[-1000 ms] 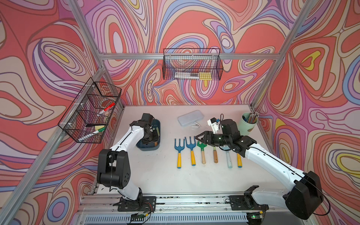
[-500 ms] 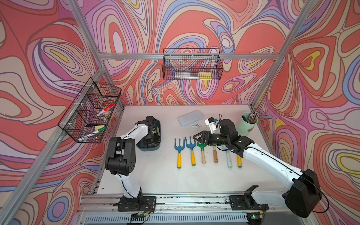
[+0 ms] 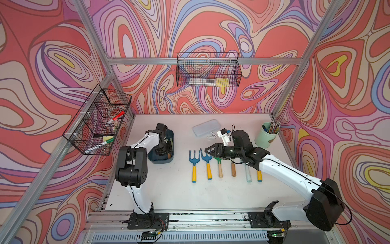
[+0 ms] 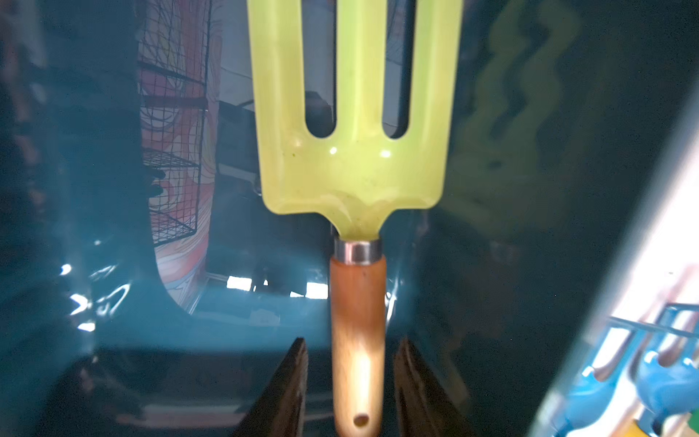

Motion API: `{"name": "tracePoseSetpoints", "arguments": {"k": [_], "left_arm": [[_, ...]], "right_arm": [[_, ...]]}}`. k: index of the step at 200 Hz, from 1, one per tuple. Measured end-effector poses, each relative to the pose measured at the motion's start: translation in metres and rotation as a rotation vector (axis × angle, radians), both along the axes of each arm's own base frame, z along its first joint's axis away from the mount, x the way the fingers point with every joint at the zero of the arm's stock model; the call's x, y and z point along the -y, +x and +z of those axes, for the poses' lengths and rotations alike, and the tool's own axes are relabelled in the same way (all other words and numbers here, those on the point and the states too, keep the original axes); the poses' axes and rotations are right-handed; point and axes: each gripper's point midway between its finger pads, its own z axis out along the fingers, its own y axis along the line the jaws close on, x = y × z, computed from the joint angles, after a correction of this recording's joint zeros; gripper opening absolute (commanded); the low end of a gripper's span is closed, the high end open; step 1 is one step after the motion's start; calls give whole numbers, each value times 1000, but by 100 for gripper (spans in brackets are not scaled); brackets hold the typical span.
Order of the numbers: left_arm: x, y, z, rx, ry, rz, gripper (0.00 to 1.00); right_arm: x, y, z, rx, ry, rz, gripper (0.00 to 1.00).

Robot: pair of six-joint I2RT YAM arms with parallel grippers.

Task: Take the hand rake out of the storage box
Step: Pick up the rake from the storage box, then place the rake at the center of the board.

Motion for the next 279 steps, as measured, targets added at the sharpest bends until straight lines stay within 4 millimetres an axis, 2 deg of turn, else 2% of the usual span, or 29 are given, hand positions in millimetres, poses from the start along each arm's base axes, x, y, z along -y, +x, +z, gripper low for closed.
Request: {"name": "tracePoseSetpoints", "arguments": {"k": [35,75,95,141,154,162,184,197,217,237,252,279], "left_arm": [[-2,-1,-8,-16,16,-11,26],[-12,0,0,6,71,-5,20],[-20,-1,20,42,115,5,20],[-24,-6,90,194,139,15,19],[-12,-9,110,244,133,-11,19],[3,-11,120,272,124,-45,19],[63,-29,134,311,74,-170,19],[90,-42,129,299,42,-221,19],[106,-65,101,233,13,-232,19],[103,-91,61,129,15,-212,19],[96,-106,38,62,35,-202,18],[92,-111,23,30,54,-200,18]], "right_arm": [[-5,1,3,6,6,10,58],[-8,0,-1,-2,0,18,58],[-8,0,-1,-3,-1,18,58],[-8,0,-1,-2,-1,18,58],[-8,0,-1,0,-2,15,59],[-7,1,-1,5,-5,10,59],[-3,4,-4,10,-28,-11,59],[1,6,-7,5,-41,-24,59],[10,11,-6,8,-55,-61,59],[23,16,0,21,-64,-98,59],[30,20,7,36,-70,-116,59],[31,22,17,60,-69,-116,59]]}}
